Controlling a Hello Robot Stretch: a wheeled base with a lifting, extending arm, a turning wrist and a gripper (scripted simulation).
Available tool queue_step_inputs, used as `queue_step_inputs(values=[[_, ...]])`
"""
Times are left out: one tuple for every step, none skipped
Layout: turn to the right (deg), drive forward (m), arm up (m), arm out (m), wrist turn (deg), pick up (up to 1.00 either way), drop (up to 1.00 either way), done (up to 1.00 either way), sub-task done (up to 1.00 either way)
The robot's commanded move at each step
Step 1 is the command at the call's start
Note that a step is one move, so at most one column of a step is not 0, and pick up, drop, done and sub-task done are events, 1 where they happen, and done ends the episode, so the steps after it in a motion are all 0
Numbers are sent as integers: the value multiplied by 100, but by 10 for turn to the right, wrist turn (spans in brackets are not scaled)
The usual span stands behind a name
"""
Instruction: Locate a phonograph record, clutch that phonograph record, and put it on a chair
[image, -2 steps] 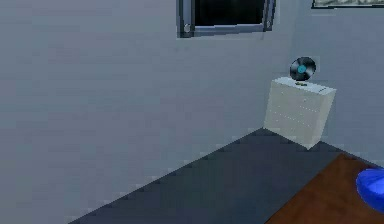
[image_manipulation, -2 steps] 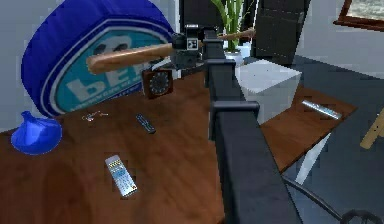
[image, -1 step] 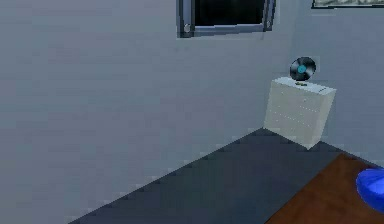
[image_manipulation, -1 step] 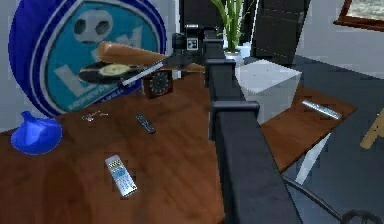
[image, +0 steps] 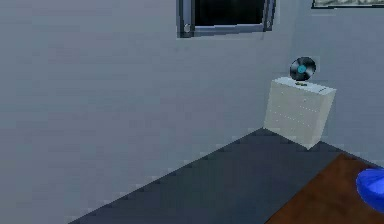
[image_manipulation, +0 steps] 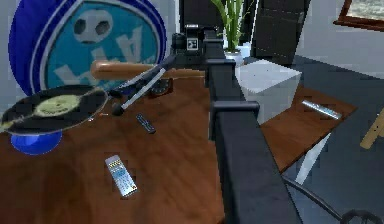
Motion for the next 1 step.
queue_step_inputs(values=[[0, 0, 0, 0, -180, 0, 0, 0, 0]])
